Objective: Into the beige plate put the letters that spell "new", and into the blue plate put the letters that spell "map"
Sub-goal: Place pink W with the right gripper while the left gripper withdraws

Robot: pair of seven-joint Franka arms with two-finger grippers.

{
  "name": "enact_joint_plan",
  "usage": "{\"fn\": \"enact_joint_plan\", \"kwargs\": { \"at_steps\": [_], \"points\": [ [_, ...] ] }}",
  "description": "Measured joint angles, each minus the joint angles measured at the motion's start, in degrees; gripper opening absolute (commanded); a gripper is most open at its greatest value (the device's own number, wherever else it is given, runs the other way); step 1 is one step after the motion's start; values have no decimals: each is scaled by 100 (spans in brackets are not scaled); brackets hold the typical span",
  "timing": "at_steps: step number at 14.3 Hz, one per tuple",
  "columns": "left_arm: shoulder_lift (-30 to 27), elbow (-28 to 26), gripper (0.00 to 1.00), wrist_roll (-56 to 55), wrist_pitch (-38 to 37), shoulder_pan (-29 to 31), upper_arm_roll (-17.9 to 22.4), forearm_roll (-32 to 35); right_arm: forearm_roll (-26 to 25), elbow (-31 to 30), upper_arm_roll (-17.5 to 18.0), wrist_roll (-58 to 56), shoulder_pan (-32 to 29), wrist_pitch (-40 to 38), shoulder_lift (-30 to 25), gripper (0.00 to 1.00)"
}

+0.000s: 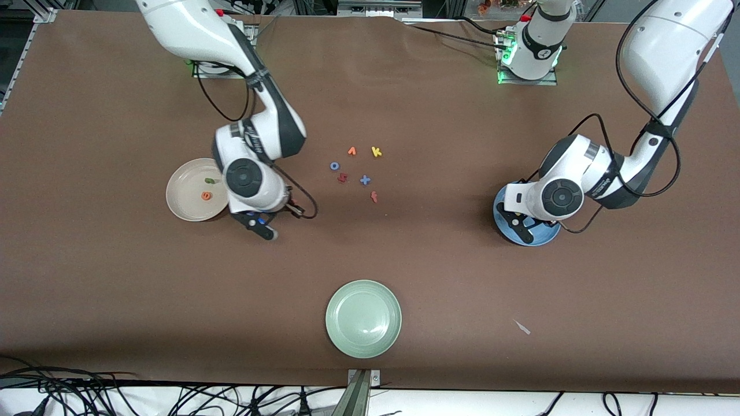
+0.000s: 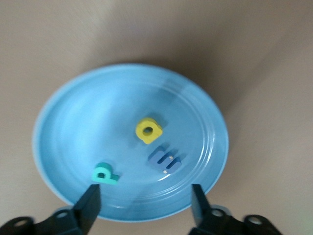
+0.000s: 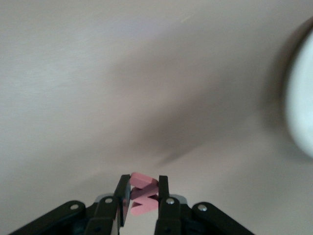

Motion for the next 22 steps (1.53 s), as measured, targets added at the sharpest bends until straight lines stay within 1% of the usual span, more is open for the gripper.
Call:
{"fn": "enact_joint_plan", "kwargs": {
  "at_steps": [1,3,6,9,11,12,13,14,15,16,17,19,20,22],
  "points": [
    [-122,110,100,-23,-125,7,-122,-132,0,-54,-158,-367,-18,-269,-169,0],
    [-358,499,100,-90,-663,2,-414,-324,-1,-378,-424,-1066,-34,-444,-501,0],
    [-586,1421,100,-195,-1705,-14,-713,-516,-15,-1109,-790,-2037,-44,-346,-966,0],
    [-644,2299,100,-196,-2496,6,-736,-870,-69,-1937,-1082,-3028,-42,339,-1283,0],
    [-643,2796,100,-191,-2795,59,-673,-1132,-72,-2381,-1376,-3842,-44,758,-1327,0],
    [-661,2999,100,-185,-2841,60,-557,-1238,-72,-2498,-1528,-4186,-48,833,-1323,0],
    [-681,3158,100,-179,-2888,65,-450,-1308,-72,-2561,-1627,-4407,-63,867,-1314,32],
    [-700,3266,100,-175,-2903,74,-369,-1329,-72,-2588,-1675,-4508,-97,885,-1297,98],
    [-724,3344,100,-177,-2877,63,-250,-1331,-68,-2594,-1686,-4535,-146,890,-1274,100],
    [-776,3393,100,-176,-2755,-35,17,-1348,-62,-2595,-1686,-4534,-185,890,-1253,100],
    [-858,3416,100,-165,-2531,-263,465,-1454,-54,-2595,-1686,-4531,-204,890,-1242,100],
    [-1071,3423,100,-178,-2284,-878,1458,-1936,-50,-2549,-1683,-4528,-202,849,-1242,100],
    [-1185,3423,100,-257,-2268,-1134,1849,-2206,-50,-2460,-1679,-4528,-197,732,-1245,100],
    [-1413,3380,100,-634,-2273,-1448,2407,-2568,-49,-2101,-1657,-4528,-192,237,-1254,100]
  ]
}}
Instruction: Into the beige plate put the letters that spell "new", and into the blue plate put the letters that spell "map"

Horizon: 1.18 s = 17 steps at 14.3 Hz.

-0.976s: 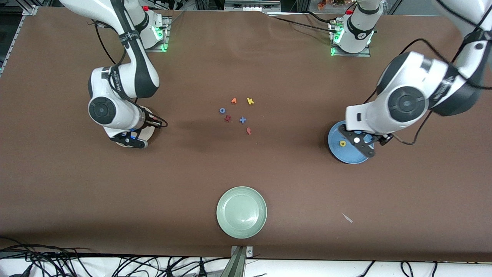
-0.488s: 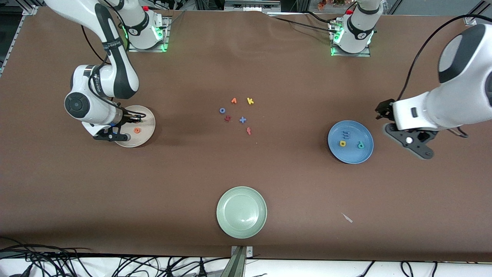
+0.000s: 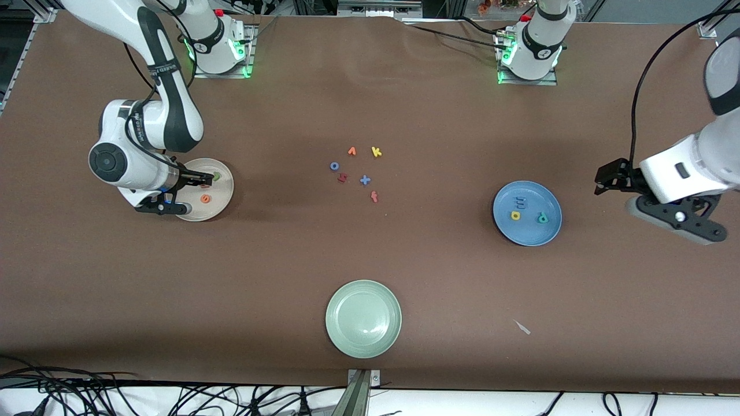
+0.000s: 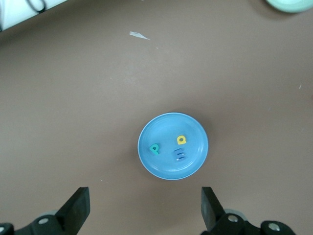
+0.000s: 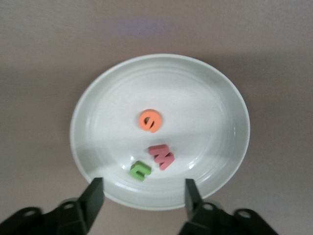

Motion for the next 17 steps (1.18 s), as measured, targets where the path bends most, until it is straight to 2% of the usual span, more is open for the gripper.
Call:
{"fn": "enact_joint_plan", "kwargs": {
  "at_steps": [4,7,9,12,13,17],
  "points": [
    [-580,-569,100,-1202,6,-550,628,-125,2,1069,55,0,32,-1365,-15,100],
    [-1223,-1466,100,-1491,656,-1208,1356,-126,2,1855,61,0,52,-2420,-18,100],
    [-1638,-2077,100,-1519,993,-1272,1530,-184,2,2250,57,0,51,-2972,-23,100],
    [-1937,-2464,100,-1525,1053,-1125,1616,-667,2,2662,107,-23,32,-3325,-80,100],
    [-1959,-2505,100,-1525,1052,-1064,1617,-713,-9,2721,264,-26,-66,-3338,-172,100],
    [-1965,-2535,100,-1525,1018,-1028,1583,-696,-469,2736,1564,-23,-1224,-3355,-848,100]
  ]
}}
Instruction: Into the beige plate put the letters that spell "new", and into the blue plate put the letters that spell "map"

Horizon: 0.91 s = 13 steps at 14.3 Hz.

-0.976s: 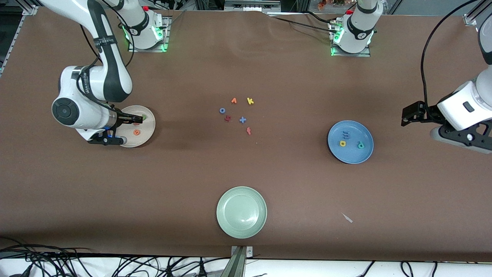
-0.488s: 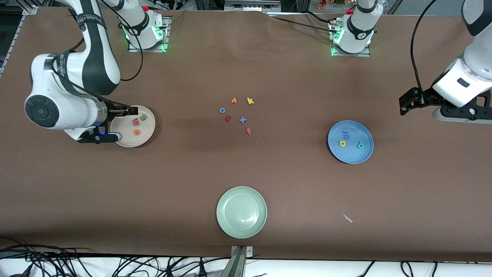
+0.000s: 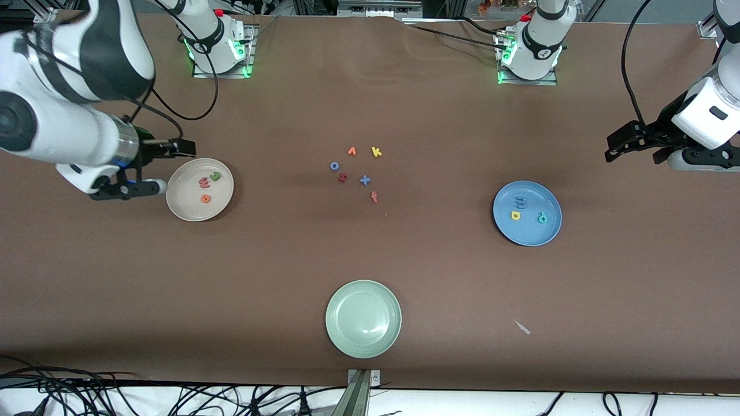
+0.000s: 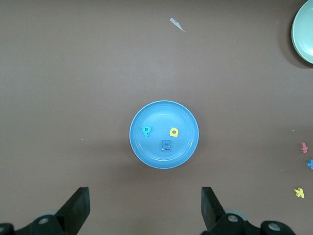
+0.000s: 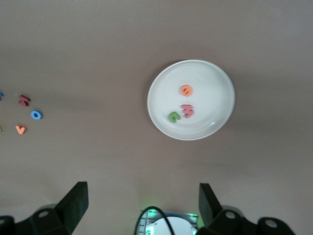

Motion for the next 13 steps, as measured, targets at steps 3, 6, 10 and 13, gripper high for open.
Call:
{"fn": "enact_joint_plan", "kwargs": {
  "at_steps": [3,6,10,13],
  "points": [
    [-4,0,100,0,-8,0,-133,99,-148,-30,306,0,-559,-13,-478,100],
    [-6,2,100,-1,-46,13,-151,128,-150,-42,343,-3,-915,139,-699,100],
    [-6,12,100,0,-50,27,-151,128,-150,-68,437,-3,-1079,210,-723,100],
    [-6,21,100,0,-50,27,-155,128,-151,-92,789,7,-1319,226,-723,100]
  ]
}}
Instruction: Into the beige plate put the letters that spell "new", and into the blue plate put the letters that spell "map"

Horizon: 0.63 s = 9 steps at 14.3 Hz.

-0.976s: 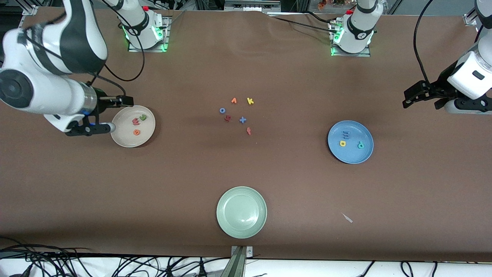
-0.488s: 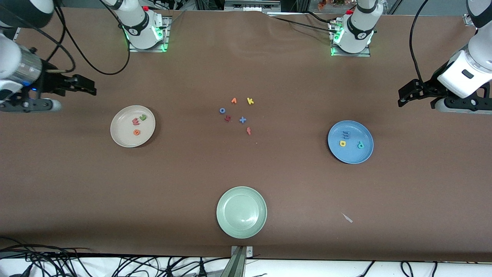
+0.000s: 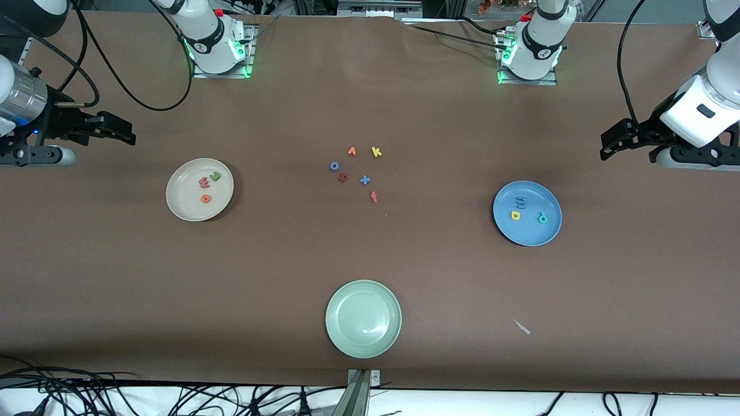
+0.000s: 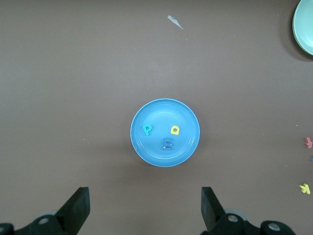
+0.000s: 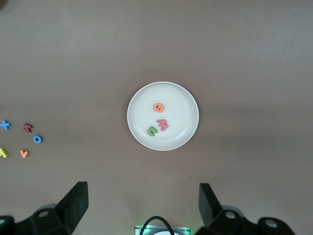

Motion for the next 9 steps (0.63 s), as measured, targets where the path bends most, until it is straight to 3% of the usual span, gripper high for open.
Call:
{"fn": "enact_joint_plan", "kwargs": {
  "at_steps": [9],
  "points": [
    [0,32,100,0,0,-3,-5,0,-354,-19,223,2,-179,117,-1,100]
  ]
}}
